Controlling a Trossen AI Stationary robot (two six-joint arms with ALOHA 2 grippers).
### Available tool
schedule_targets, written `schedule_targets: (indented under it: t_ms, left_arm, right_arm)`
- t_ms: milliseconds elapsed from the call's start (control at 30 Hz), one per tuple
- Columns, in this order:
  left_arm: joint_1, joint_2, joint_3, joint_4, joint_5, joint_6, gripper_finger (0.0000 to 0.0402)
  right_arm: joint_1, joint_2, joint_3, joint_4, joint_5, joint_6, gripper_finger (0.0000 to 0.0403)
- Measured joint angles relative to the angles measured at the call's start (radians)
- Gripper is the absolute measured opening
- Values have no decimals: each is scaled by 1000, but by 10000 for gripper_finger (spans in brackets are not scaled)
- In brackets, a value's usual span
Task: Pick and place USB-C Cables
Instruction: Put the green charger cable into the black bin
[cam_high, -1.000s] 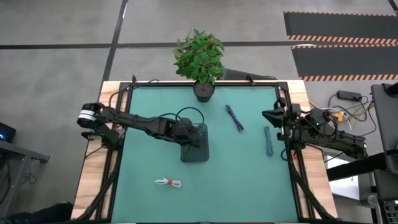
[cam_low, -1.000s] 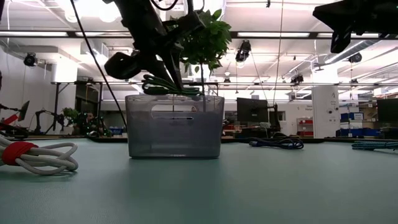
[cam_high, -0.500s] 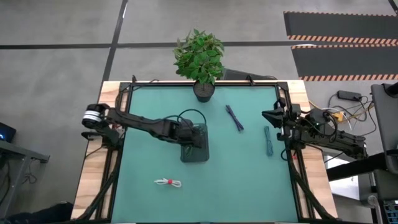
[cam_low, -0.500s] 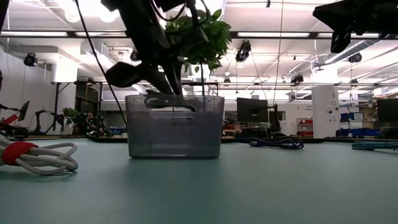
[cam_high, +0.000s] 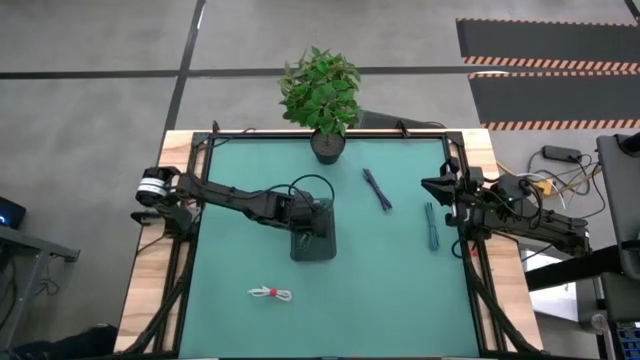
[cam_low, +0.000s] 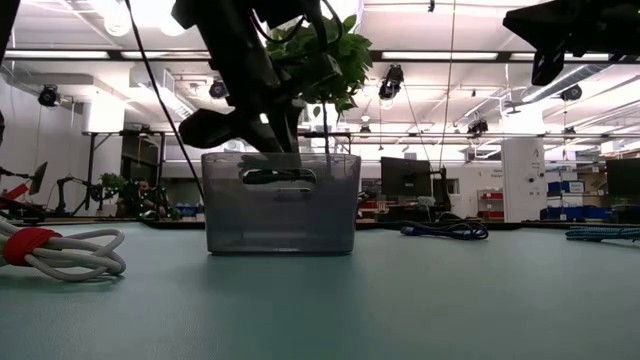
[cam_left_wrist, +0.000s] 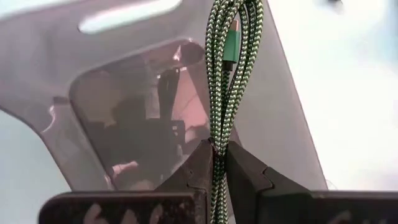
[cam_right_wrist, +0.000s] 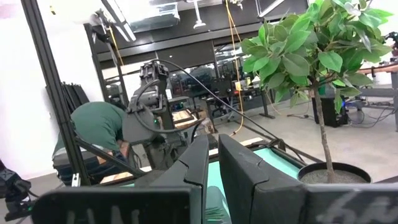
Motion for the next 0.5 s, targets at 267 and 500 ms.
schedule_targets:
  t_ms: [267,500]
  left_arm:
    - [8,4,0,6,-2,0,21]
    - [13,4,0,8,-5,-23,42]
  right_arm:
    - [0,1,0,-5,0,19,27]
    - [0,0,0,-3,0,10,27]
